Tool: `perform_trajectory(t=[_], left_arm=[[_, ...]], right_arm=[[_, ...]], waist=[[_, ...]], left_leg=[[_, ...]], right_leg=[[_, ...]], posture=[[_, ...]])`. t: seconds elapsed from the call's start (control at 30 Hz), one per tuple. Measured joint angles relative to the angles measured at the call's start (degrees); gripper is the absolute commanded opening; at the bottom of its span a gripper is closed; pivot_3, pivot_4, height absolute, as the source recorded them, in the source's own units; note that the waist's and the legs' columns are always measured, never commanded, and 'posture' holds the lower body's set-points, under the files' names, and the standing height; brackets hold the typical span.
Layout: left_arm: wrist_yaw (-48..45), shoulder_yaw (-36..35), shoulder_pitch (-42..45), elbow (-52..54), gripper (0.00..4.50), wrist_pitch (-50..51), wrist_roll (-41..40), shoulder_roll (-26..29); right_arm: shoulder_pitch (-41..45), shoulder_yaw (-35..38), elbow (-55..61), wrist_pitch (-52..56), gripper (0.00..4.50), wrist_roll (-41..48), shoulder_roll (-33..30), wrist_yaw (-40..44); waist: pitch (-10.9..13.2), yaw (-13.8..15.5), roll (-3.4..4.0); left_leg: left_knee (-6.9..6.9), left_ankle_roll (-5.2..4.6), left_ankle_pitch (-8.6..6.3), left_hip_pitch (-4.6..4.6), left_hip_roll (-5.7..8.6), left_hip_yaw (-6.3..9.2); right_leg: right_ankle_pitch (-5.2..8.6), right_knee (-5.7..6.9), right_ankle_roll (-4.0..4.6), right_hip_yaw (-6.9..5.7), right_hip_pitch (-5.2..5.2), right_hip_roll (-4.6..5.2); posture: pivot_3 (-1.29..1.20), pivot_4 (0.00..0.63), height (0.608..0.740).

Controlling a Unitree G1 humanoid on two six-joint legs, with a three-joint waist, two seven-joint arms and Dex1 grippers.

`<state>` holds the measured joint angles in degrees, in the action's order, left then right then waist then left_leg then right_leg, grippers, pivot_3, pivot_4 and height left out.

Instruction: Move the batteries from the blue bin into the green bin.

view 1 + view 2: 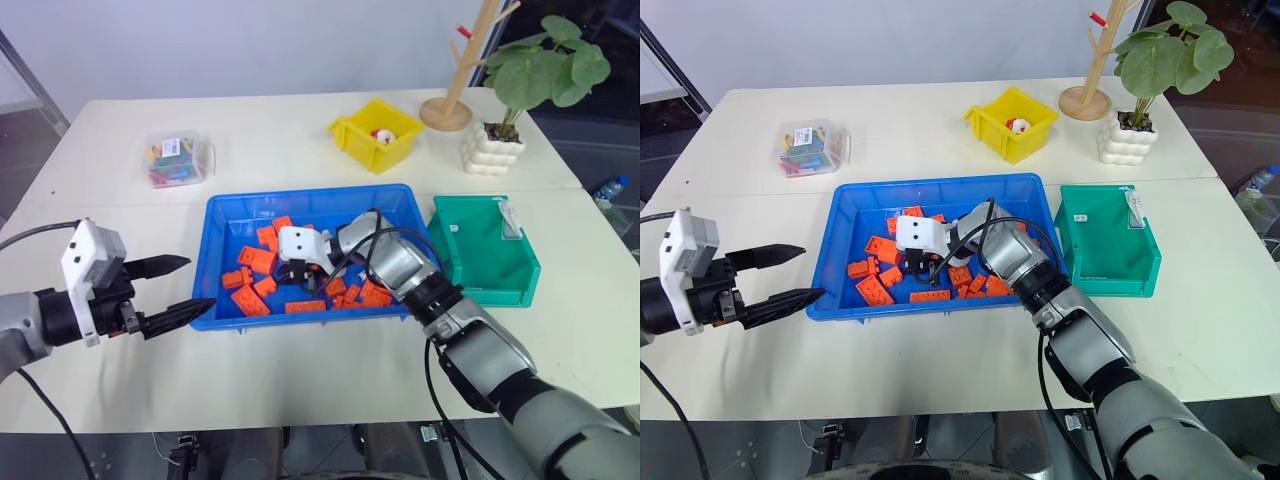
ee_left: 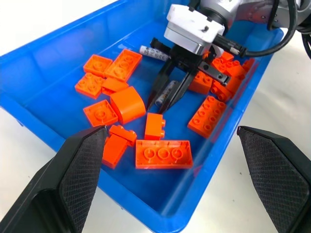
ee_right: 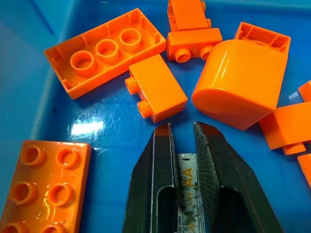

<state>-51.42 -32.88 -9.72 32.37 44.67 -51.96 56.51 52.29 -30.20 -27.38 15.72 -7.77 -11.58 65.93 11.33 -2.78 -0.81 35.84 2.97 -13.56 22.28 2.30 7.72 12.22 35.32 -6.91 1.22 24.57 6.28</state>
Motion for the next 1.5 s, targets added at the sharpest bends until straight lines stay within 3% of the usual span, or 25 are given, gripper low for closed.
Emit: perform_trajectory(t=[0.3,0.6,0.87,1.03,1.2,1.5], left_arm=[[0.8,0.1,1.1,0.0,4.50,0.0,-0.6,-0.7],[-0.1,4.8,7.4,-1.0,4.50,-0.1,-2.4,-1.2],[-4.3,20.3,27.9,-14.8,4.50,-4.8,3.0,-7.7],[-7.5,27.6,37.8,-25.8,4.50,-9.4,9.1,-13.9],[-10.2,31.0,42.0,-30.9,4.50,-11.9,12.6,-18.2],[-13.1,32.1,44.5,-34.9,4.50,-13.1,15.3,-20.7]], right_arm=[[0.7,0.7,0.0,0.2,0.06,0.0,-0.3,-0.6],[8.5,6.5,6.3,5.6,0.06,2.9,-4.8,1.1],[9.3,10.4,18.3,14.4,0.06,6.3,-15.7,4.5],[5.4,13.5,24.2,19.3,0.06,6.9,-26.2,4.9],[-2.8,18.3,28.0,23.7,0.06,7.0,-37.9,4.4],[-14.2,27.0,31.7,27.4,0.06,8.8,-47.9,1.0]], waist=[[0.0,0.1,0.00],[0.0,0.3,0.02],[0.0,0.4,-0.01],[0.0,0.4,-0.02],[0.0,0.3,-0.04],[0.0,0.4,-0.04]], left_leg=[[0.00,0.00,0.00,0.00,0.00,0.00],[-0.01,0.00,0.00,0.06,-0.01,0.04],[0.04,0.00,0.00,0.09,-0.01,0.04],[0.07,0.00,0.00,0.15,-0.01,0.01],[0.07,-0.01,0.00,0.16,-0.01,-0.03],[0.19,-0.02,-0.01,0.15,-0.01,-0.13]], right_leg=[[0.00,0.00,0.00,0.00,0.01,-0.01],[-0.08,-0.02,-0.12,-0.01,0.04,-0.03],[-0.09,-0.04,-0.14,-0.01,0.01,-0.07],[-0.10,-0.10,-0.15,0.00,0.02,-0.06],[-0.09,-0.14,-0.16,0.01,0.02,-0.04],[-0.10,-0.10,-0.17,0.03,0.00,0.00]], posture=[[0.00,0.150,0.740],[0.00,0.150,0.740],[0.00,0.150,0.740],[0.00,0.150,0.740],[0.00,0.150,0.740],[0.00,0.150,0.740]])
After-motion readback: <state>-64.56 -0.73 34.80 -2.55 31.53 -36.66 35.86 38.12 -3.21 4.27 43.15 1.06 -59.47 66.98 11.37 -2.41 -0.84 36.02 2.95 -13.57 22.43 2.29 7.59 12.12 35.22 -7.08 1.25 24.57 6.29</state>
